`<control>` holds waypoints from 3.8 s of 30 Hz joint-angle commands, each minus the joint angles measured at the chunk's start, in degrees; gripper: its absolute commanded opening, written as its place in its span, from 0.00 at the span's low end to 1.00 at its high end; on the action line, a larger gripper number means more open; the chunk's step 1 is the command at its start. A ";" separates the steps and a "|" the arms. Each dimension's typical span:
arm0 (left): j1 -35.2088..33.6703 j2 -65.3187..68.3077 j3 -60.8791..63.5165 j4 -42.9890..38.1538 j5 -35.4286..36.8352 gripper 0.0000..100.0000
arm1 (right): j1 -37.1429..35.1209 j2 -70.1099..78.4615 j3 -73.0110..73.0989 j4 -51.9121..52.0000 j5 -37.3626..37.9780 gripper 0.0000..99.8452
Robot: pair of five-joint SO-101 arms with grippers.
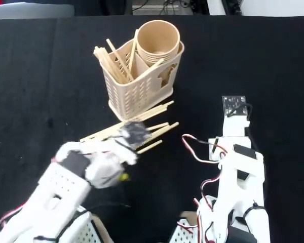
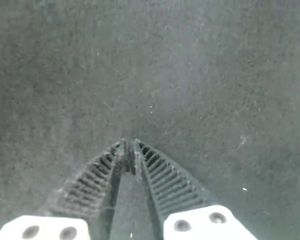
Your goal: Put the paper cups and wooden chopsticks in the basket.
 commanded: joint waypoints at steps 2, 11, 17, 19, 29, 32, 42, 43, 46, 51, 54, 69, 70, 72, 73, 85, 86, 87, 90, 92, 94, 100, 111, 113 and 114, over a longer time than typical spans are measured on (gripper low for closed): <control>10.42 11.25 -5.23 -17.67 4.13 0.23 | 0.97 0.13 -0.75 -1.05 -0.53 0.02; 10.59 39.74 -23.78 -24.88 4.04 0.23 | 6.77 0.04 -3.21 1.23 -0.97 0.02; 10.24 56.35 -40.31 -23.21 4.13 0.23 | 7.12 0.04 -3.38 1.23 -0.97 0.02; 10.07 60.48 -44.44 -23.21 4.84 0.23 | 7.12 0.04 -3.38 1.23 -0.97 0.02; 8.75 73.85 -55.87 -23.65 13.54 0.23 | 6.86 0.04 -3.21 1.23 -0.97 0.02; 8.48 75.34 -56.04 -23.65 13.19 0.21 | 6.77 0.04 -3.21 1.23 -0.97 0.02; 9.19 75.43 -56.04 -18.29 13.27 0.13 | 6.77 0.04 -3.21 1.23 -0.97 0.02; 9.19 75.43 -56.04 -17.93 13.27 0.12 | 6.77 0.04 -3.21 1.23 -0.97 0.02; 9.19 75.34 -56.04 -16.62 13.19 0.10 | 6.77 0.04 -3.21 1.23 -0.97 0.02; 10.07 75.43 -58.68 -12.48 13.10 0.04 | 6.77 0.04 -3.21 1.23 -0.97 0.02; 11.21 75.69 -59.82 -10.20 13.10 0.03 | 6.77 0.04 -3.21 1.23 -0.97 0.02; 11.47 75.34 -69.14 4.75 13.10 0.03 | 6.86 0.04 -3.21 1.05 -0.97 0.02; 11.03 75.34 -70.64 6.59 13.19 0.03 | 6.86 0.04 -3.21 1.05 -0.97 0.02; 10.15 75.34 -73.54 9.41 13.36 0.03 | 6.86 0.04 -3.21 1.05 -0.97 0.02; 9.45 75.34 -74.86 10.55 13.45 0.03 | 6.86 0.04 -3.21 0.97 -0.97 0.02; 10.59 71.65 -77.49 16.18 17.23 0.03 | 7.03 0.04 -3.21 0.88 -0.97 0.02; 11.03 70.77 -76.88 16.18 17.58 0.03 | 7.03 0.04 -3.21 0.88 -0.97 0.02; 11.21 69.80 -76.44 16.18 17.93 0.03 | 7.03 0.04 -3.21 0.88 -0.97 0.02; 11.21 66.99 -75.65 16.18 18.90 0.03 | 7.03 0.04 -3.21 0.88 -0.97 0.02; 11.12 64.70 -74.95 16.18 19.16 0.03 | 7.03 0.04 -3.21 0.88 -0.97 0.02; 11.12 61.98 -74.07 16.26 19.16 0.03 | 7.03 0.04 -3.21 0.88 -0.97 0.02; 11.38 52.31 -69.93 16.26 19.16 0.03 | 7.03 0.04 -3.21 0.88 -0.97 0.02; 10.68 33.05 -65.80 12.57 21.10 0.03 | 7.03 0.04 -3.21 0.88 -0.97 0.02; 10.68 30.07 -65.80 10.55 21.10 0.03 | 7.03 0.04 -3.21 0.88 -0.97 0.02; 10.33 28.57 -65.80 9.93 21.10 0.03 | 7.03 0.04 -3.21 0.88 -0.97 0.02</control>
